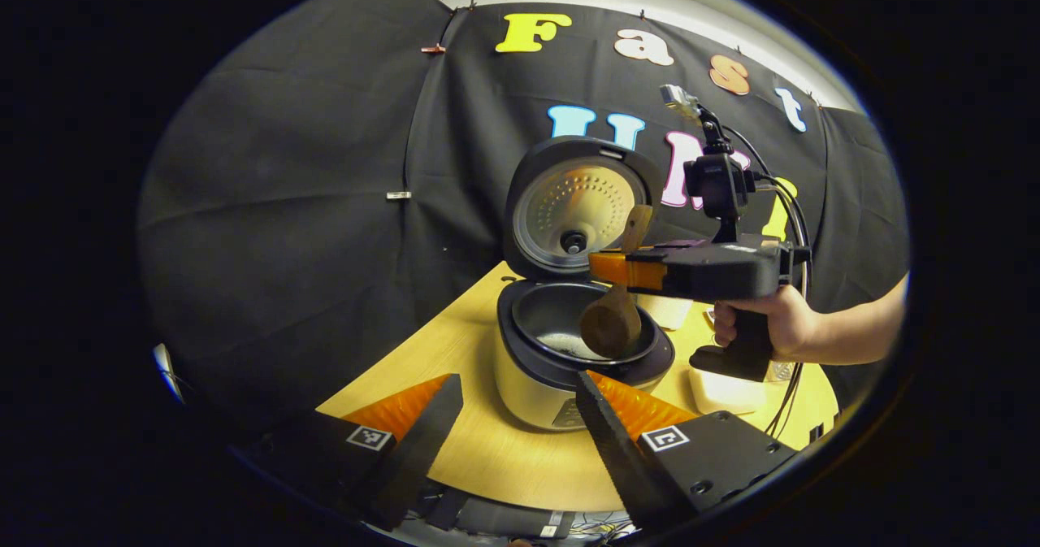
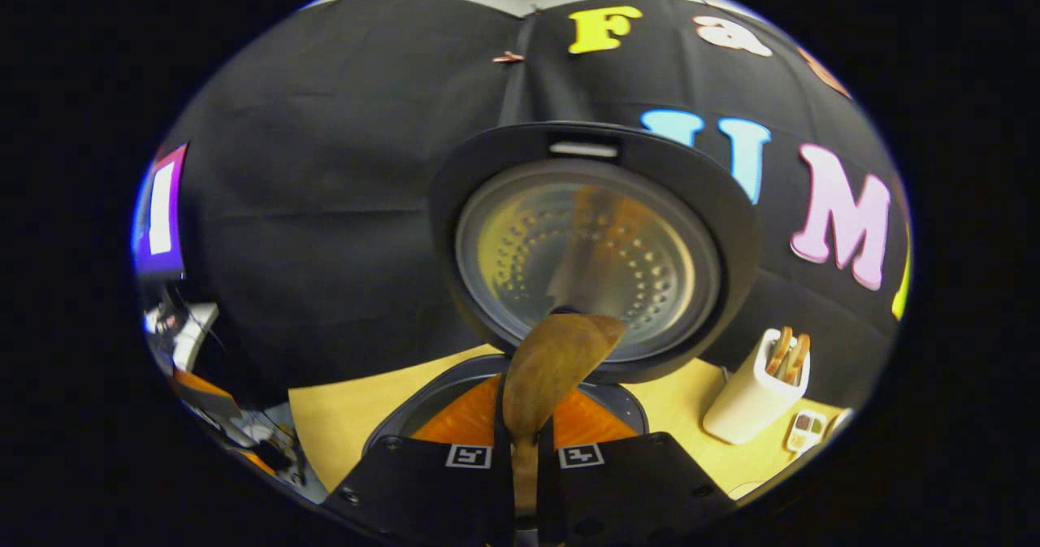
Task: Close the left gripper, press the button to open the rice cooker; take a wooden spoon from the chopstick holder with the right hand, scoop a spoonful of rice and pour it into the rice cooker, then put the wooden spoon back into the chopstick holder.
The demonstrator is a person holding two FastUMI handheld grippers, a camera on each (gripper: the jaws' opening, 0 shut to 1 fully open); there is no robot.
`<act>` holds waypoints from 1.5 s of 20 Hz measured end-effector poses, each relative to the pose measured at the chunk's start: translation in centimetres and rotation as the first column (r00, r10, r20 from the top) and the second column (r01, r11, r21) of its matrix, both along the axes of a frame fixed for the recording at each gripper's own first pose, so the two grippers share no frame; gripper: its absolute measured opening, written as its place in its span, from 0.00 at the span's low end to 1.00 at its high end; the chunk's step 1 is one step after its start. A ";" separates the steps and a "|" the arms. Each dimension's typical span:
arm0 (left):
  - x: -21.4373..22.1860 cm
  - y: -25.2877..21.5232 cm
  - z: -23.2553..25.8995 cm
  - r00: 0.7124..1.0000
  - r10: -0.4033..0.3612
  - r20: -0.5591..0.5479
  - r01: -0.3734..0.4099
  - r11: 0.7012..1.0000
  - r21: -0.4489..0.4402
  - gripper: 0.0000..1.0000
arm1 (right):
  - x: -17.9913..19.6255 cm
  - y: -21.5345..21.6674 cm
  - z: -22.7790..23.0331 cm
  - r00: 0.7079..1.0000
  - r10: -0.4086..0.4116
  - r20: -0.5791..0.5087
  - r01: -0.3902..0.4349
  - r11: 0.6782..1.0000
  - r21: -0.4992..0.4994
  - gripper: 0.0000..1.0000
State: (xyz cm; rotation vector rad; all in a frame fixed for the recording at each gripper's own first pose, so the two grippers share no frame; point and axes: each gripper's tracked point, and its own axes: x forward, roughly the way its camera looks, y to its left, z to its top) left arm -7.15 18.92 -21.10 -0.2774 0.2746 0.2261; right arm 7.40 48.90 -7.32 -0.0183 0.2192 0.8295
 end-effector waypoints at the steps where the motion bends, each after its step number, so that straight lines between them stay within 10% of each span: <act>1: 0.1 -0.2 0.2 1.000 -0.004 0.006 0.004 1.000 0.001 0.96 | 0.6 -0.9 0.4 0.999 -0.027 -0.018 0.027 0.999 0.020 0.15; 8: 1.7 -2.5 1.5 0.998 -0.062 0.030 0.061 0.997 0.044 0.96 | 2.9 -8.6 5.8 0.977 -0.193 -0.094 0.207 0.962 0.176 0.15; 16: 4.6 -6.8 5.1 0.992 -0.111 0.055 0.105 0.990 0.093 0.96 | 6.2 -24.4 8.9 0.899 -0.397 -0.186 0.437 0.846 0.306 0.15; 30: 10.4 -15.6 9.2 0.997 -0.042 0.059 0.038 0.998 0.058 0.95 | 12.7 -55.4 -1.1 0.610 -0.671 -0.422 0.792 0.542 0.281 0.15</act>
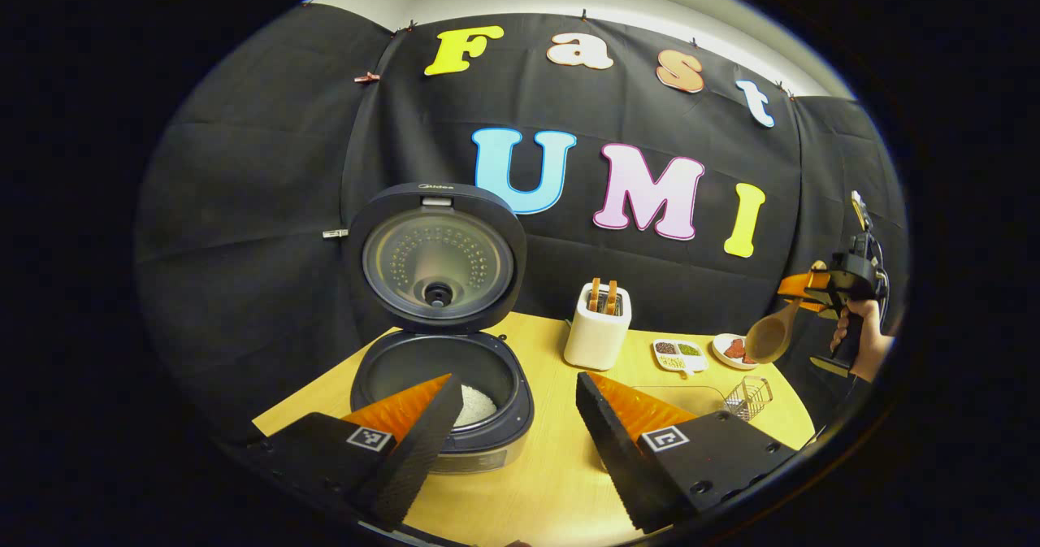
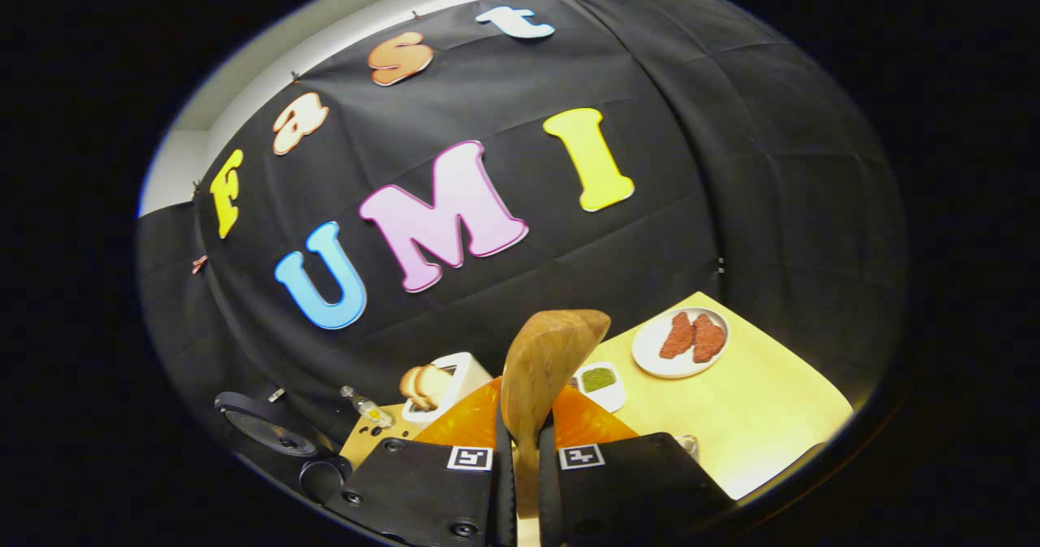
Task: Close the left gripper, press the button to open the rice cooker; take a wooden spoon from the chopstick holder with the right hand, scoop a spoonful of rice and pour it into the rice cooker, then put the wooden spoon back into the chopstick holder.
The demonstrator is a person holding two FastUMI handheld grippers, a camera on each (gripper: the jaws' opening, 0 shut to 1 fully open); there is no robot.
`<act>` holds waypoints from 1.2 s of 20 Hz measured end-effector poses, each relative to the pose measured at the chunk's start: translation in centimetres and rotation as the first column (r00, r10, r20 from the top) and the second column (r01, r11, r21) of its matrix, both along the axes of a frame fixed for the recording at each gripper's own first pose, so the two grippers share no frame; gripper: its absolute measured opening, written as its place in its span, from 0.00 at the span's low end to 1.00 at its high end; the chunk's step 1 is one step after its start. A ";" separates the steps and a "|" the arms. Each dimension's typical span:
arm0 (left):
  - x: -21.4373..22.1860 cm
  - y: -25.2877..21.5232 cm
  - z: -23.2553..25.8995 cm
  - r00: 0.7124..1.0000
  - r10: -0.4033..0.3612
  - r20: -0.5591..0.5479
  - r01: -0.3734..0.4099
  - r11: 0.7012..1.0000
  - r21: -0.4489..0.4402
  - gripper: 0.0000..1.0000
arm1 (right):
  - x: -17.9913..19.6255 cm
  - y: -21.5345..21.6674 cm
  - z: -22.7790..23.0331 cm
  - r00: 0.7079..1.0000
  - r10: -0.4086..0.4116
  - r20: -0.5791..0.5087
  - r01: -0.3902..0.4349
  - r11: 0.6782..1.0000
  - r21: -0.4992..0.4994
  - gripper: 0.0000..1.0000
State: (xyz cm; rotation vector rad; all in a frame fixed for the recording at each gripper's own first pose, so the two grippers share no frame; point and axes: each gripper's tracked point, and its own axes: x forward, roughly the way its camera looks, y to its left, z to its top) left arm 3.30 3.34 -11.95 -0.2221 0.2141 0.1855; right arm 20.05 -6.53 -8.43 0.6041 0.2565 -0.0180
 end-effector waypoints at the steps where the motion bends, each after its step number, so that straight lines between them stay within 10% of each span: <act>1: 0.2 -0.5 0.0 1.000 0.007 -0.008 -0.007 1.000 0.003 0.95 | 0.3 -1.2 -1.1 1.000 -0.014 -0.017 0.014 1.000 0.009 0.15; 24: -0.8 1.9 4.7 0.966 0.256 -0.033 -0.256 0.967 0.005 0.96 | 0.6 -4.7 -17.9 0.952 -0.004 -0.306 -0.005 1.000 -0.029 0.18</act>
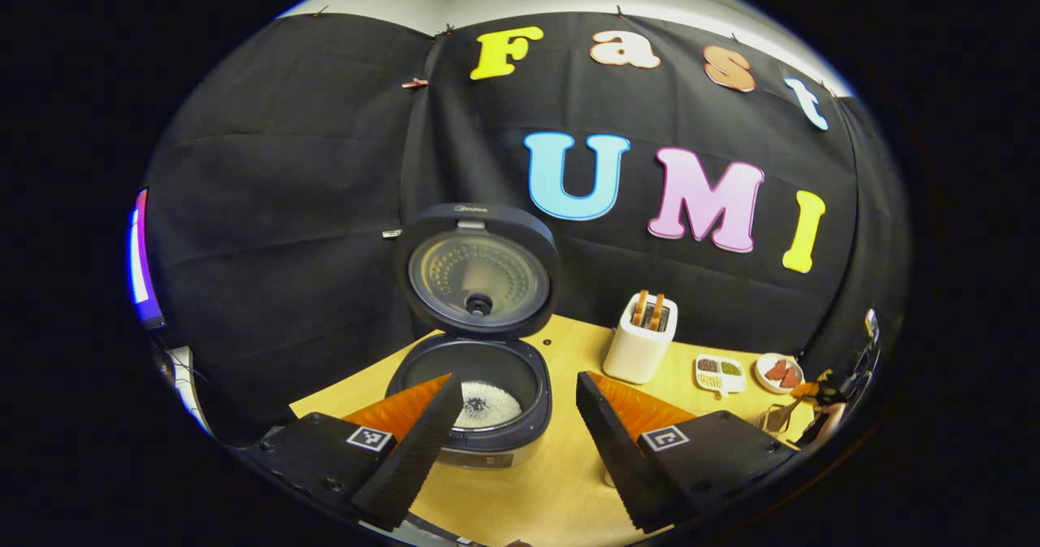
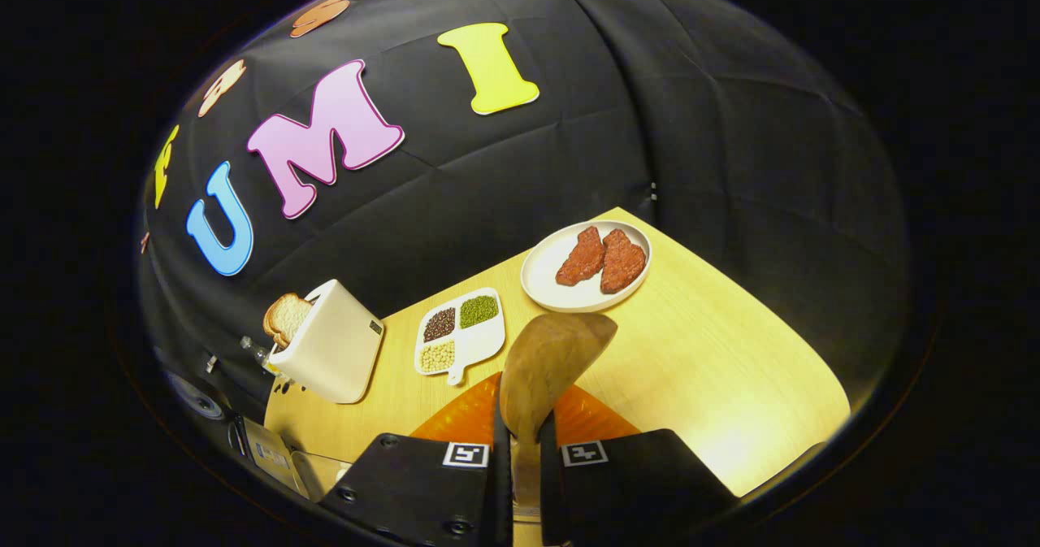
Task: Close the left gripper, press the button to open the rice cooker; take a wooden spoon from the chopstick holder with the right hand, scoop a spoonful of rice and pour it into the rice cooker, then put the wooden spoon back into the chopstick holder.
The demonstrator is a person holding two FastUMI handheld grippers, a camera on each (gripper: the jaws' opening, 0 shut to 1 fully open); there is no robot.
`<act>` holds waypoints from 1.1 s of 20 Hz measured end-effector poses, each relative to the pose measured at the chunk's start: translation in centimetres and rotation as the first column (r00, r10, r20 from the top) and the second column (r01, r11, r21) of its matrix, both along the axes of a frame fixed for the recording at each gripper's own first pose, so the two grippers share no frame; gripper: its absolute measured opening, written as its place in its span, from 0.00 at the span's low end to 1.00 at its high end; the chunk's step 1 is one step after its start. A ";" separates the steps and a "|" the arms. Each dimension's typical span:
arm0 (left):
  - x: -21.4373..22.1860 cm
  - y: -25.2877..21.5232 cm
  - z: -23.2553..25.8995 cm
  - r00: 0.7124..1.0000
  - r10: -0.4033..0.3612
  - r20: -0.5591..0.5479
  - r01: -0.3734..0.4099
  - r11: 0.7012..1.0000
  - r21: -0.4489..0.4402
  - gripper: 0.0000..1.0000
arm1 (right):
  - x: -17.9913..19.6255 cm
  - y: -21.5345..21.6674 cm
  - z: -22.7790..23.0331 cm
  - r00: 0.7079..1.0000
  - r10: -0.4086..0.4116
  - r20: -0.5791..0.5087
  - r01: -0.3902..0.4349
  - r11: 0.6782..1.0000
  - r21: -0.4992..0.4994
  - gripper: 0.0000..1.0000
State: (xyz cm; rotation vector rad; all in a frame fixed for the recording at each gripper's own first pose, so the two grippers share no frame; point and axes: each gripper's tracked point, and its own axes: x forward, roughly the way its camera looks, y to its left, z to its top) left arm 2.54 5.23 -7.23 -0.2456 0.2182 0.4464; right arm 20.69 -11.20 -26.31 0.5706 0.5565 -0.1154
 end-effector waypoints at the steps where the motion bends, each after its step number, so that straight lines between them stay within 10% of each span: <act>1: 0.0 0.6 0.9 1.000 0.005 0.015 -0.005 1.000 0.015 0.96 | 0.0 -0.2 -0.1 1.000 -0.007 0.002 0.007 1.000 -0.005 0.19; 4: 0.6 3.0 3.5 0.999 0.023 0.039 -0.025 0.998 0.060 0.95 | -1.0 -0.8 1.0 1.000 -0.022 0.011 0.023 0.999 -0.047 0.19; 9: 2.0 6.6 10.2 0.996 0.035 0.082 -0.052 0.977 0.208 0.95 | -4.1 -1.6 3.2 0.999 -0.007 0.033 0.011 0.990 -0.141 0.97; 22: 12.3 14.2 15.1 0.951 -0.159 0.264 0.061 0.937 0.343 0.95 | -14.5 -0.8 11.5 0.986 -0.077 0.147 0.111 0.964 -0.241 0.98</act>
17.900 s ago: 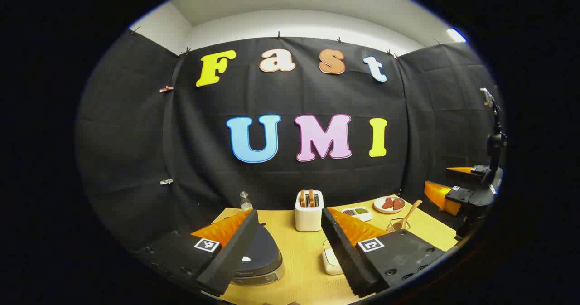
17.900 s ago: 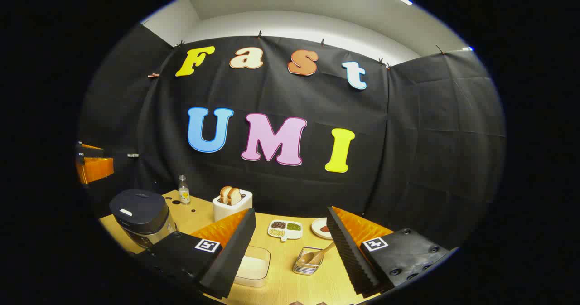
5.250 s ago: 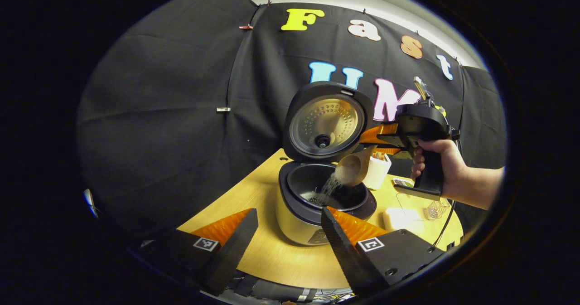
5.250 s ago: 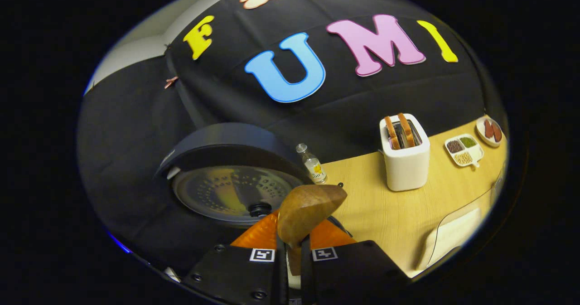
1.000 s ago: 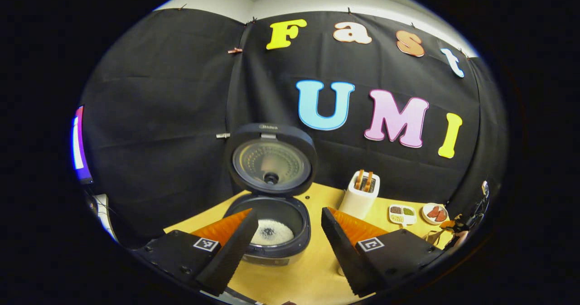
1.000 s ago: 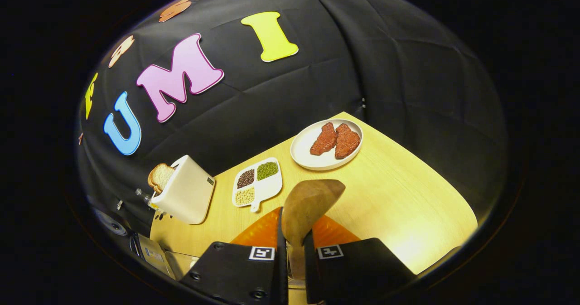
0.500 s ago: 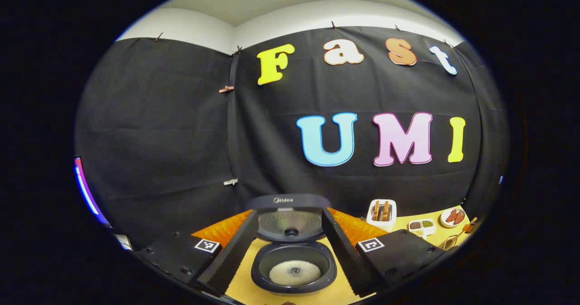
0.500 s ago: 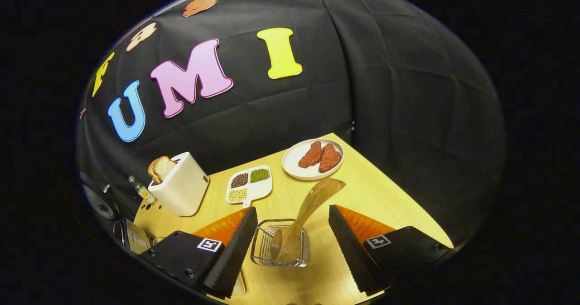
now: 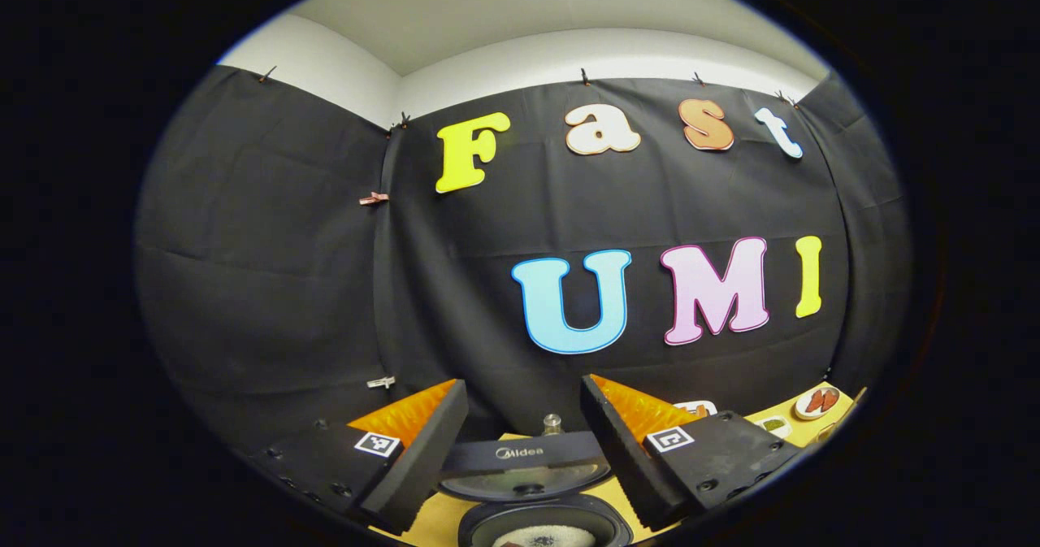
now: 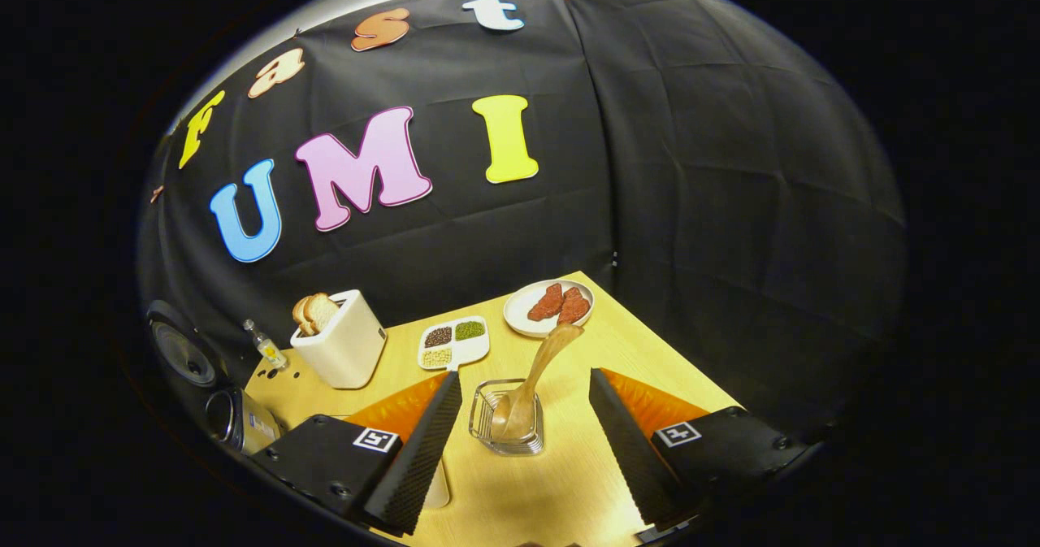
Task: Close the left gripper, press the button to open the rice cooker; take a wooden spoon from the chopstick holder with the right hand, scoop a spoonful of rice and pour it into the rice cooker, then put the wooden spoon back into the chopstick holder.
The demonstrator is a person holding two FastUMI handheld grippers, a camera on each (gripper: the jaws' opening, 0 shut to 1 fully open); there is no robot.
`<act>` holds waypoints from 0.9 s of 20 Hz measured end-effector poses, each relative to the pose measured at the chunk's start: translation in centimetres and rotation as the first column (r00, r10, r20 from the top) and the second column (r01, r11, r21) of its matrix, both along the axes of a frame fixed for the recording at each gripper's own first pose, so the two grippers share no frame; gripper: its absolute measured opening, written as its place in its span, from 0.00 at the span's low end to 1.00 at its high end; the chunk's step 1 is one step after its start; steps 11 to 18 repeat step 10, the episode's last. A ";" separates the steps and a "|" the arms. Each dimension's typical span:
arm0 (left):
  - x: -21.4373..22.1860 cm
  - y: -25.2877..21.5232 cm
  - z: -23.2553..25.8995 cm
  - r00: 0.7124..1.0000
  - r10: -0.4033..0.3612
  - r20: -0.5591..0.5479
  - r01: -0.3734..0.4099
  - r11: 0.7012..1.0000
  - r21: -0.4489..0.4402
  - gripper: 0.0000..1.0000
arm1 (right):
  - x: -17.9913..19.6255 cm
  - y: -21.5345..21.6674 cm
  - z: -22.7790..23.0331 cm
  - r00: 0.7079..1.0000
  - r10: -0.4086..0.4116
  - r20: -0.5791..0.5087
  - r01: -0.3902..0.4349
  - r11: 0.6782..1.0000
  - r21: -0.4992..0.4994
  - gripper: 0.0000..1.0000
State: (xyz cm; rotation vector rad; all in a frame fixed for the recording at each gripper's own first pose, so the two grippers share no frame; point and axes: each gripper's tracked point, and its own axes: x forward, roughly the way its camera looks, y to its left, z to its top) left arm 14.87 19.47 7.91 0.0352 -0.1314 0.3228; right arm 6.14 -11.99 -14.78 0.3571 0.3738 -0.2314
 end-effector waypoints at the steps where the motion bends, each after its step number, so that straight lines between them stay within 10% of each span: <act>1: 1.1 0.3 -0.4 1.000 -0.014 -0.008 0.014 1.000 0.002 0.97 | -1.0 0.5 0.1 1.000 -0.004 -0.001 0.004 1.000 -0.002 0.98; 18: 6.3 2.3 -5.9 0.990 -0.060 -0.130 0.046 0.994 -0.103 0.95 | -6.7 3.3 1.4 1.000 0.002 0.011 -0.001 0.995 -0.097 0.99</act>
